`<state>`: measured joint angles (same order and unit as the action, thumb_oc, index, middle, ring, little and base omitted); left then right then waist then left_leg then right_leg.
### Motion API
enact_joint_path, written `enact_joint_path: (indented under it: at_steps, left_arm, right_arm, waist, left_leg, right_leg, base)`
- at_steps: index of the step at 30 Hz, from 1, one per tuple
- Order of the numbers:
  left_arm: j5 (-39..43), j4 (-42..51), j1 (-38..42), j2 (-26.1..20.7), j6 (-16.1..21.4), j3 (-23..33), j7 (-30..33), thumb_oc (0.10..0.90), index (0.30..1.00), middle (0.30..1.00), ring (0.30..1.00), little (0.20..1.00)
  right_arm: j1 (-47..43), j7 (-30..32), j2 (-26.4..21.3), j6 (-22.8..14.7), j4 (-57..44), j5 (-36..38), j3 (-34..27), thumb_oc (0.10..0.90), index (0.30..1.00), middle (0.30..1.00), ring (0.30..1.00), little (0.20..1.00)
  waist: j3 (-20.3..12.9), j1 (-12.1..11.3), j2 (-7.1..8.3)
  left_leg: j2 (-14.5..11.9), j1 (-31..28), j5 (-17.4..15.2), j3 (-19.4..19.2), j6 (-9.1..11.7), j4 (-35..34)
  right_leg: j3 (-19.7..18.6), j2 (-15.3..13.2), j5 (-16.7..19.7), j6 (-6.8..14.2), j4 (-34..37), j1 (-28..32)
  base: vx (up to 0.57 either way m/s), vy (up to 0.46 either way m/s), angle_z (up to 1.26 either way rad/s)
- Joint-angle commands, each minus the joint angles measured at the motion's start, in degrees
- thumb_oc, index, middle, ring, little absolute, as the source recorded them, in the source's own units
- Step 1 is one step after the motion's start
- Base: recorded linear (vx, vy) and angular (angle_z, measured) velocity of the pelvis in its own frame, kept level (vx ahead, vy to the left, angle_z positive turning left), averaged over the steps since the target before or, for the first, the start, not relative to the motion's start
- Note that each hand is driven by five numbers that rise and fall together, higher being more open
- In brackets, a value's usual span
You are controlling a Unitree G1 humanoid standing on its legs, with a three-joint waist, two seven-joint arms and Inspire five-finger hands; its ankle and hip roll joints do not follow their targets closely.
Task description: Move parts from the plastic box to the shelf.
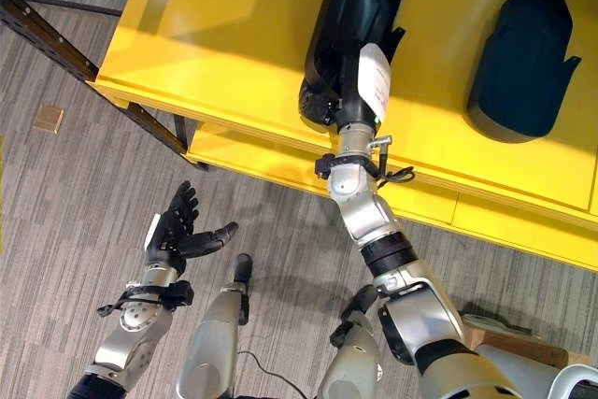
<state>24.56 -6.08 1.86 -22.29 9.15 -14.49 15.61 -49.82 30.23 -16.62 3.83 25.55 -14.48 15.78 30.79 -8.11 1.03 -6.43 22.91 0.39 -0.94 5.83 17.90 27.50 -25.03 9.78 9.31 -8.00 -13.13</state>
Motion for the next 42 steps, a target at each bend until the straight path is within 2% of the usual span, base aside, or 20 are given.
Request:
enact_joint_path:
  at_steps: [1, 15, 26, 32, 42]
  left_arm:
    - [1.3, 8.5, -0.4, -3.0, 5.8, 0.5, 0.2, 0.900, 1.000, 1.000, 1.000, 1.000]
    - [0.9, 8.5, -0.3, -2.8, 5.6, 1.2, 0.7, 0.900, 1.000, 1.000, 1.000, 1.000]
    - [0.0, 8.4, -0.1, -2.6, 5.2, 1.7, 1.4, 0.900, 1.000, 1.000, 1.000, 1.000]
    - [-0.9, 8.3, -0.4, -2.6, 5.0, 2.2, 1.3, 0.900, 1.000, 1.000, 1.000, 1.000]
    - [-1.5, 7.7, -0.9, -2.7, 4.8, 2.8, 1.7, 0.900, 1.000, 1.000, 1.000, 1.000]
  right_arm:
    - [-5.7, 0.4, -2.8, -2.0, -0.1, 0.0, 0.4, 0.900, 1.000, 1.000, 1.000, 1.000]
    - [-5.9, 1.3, -6.7, -0.1, -5.9, -7.2, -1.0, 0.900, 1.000, 1.000, 1.000, 1.000]
    - [-2.5, 1.1, -5.8, -2.1, -16.0, -9.0, -2.3, 0.900, 1.000, 1.000, 1.000, 1.000]
    - [0.0, 0.8, -6.1, -3.3, -22.7, -12.3, -3.1, 0.900, 1.000, 1.000, 1.000, 1.000]
    - [2.0, 0.8, -6.1, -5.7, -31.0, -13.9, -3.9, 0.900, 1.000, 1.000, 1.000, 1.000]
  waist:
    - [-1.0, -0.8, -0.62]
    - [-1.0, 0.3, 0.05]
    - [-1.3, 1.1, 0.71]
    - [-2.5, 1.5, 1.07]
    - [-4.5, 2.1, 2.24]
  left_leg:
    - [-1.3, -3.3, -5.0, -1.9, -1.3, -2.0]
    - [-2.0, -3.5, -5.1, -2.3, -1.2, -2.2]
    - [-1.8, -3.7, -5.0, -2.5, -1.4, -1.9]
    - [-1.9, -4.2, -5.0, -2.4, -1.4, -2.0]
    - [-2.5, -5.7, -4.8, -2.4, -1.2, -2.7]
  right_leg:
    - [-0.6, -4.5, 3.8, 4.3, -0.4, 2.1]
    - [-1.4, -4.0, 3.4, 4.2, -0.9, 1.4]
    - [-1.6, -4.2, 3.4, 4.2, -0.9, 1.5]
    - [-1.7, -4.1, 3.2, 4.3, -1.1, 1.9]
    - [-1.9, -3.5, 2.8, 4.3, -0.6, 2.9]
  base:
    - [0.00, 0.000, 0.00]
    - [0.00, 0.000, 0.00]
    - [0.00, 0.000, 0.00]
    - [0.00, -0.001, -0.01]
    - [0.00, 0.000, 0.00]
